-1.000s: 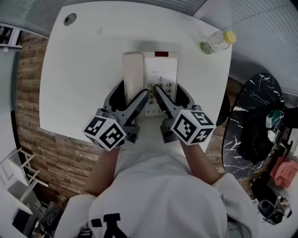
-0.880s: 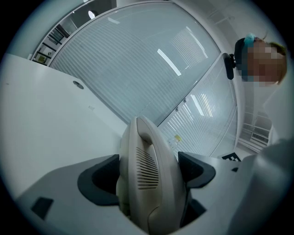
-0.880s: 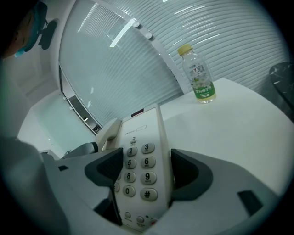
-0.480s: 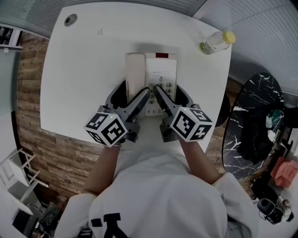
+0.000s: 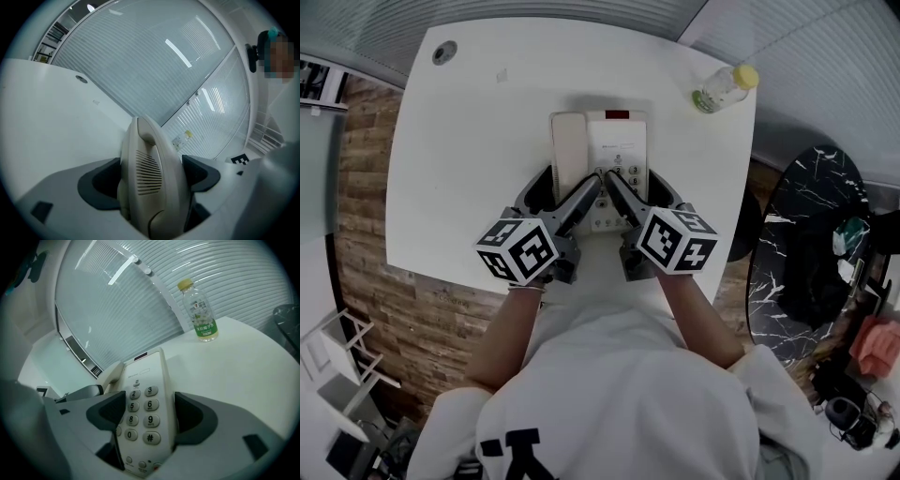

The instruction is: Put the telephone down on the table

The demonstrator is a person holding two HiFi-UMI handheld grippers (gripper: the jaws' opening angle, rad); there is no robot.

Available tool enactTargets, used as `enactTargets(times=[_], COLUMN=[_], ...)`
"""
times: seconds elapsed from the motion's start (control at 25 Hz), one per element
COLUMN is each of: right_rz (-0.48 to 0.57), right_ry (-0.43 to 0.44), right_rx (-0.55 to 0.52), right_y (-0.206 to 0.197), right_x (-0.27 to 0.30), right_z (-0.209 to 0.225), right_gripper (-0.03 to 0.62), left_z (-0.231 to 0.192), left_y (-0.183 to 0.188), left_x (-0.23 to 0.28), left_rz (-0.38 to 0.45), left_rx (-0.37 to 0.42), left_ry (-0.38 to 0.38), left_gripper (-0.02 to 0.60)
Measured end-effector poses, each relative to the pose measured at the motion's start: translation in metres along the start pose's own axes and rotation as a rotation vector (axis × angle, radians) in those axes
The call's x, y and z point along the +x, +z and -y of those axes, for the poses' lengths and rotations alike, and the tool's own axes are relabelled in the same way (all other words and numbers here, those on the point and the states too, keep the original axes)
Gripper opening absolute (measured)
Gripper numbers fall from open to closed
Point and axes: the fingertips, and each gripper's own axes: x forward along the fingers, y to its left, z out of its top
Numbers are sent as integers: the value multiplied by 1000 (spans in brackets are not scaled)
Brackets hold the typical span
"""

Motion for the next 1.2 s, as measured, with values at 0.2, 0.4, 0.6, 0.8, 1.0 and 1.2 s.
enactTargets(times=[0.2, 0.4, 0.6, 0.8, 1.0, 1.2], right_rz=[33, 39, 96, 257, 429, 487], right_ry=[-21, -24, -71, -96, -45, 9], right_rx=[-44, -11, -54, -173, -309, -348], right_y=[3, 2, 9, 45, 81, 84], right_x=[-1, -3, -15, -43, -74, -82], right_z=[-1, 2, 6, -9, -52, -82], right_gripper=[341, 341, 341, 341, 147, 45], left_z=[-5, -5, -6, 13, 68, 94], left_y=[2, 3, 20, 44, 73, 86], left_x=[-3, -4, -21, -42, -52, -63], left_rz=[18, 23, 131, 205, 276, 340], left_rx=[-22, -8, 43, 113, 305, 418], left_ry=[33, 38, 83, 82, -1, -15], left_gripper=[402, 402, 402, 398, 299, 39])
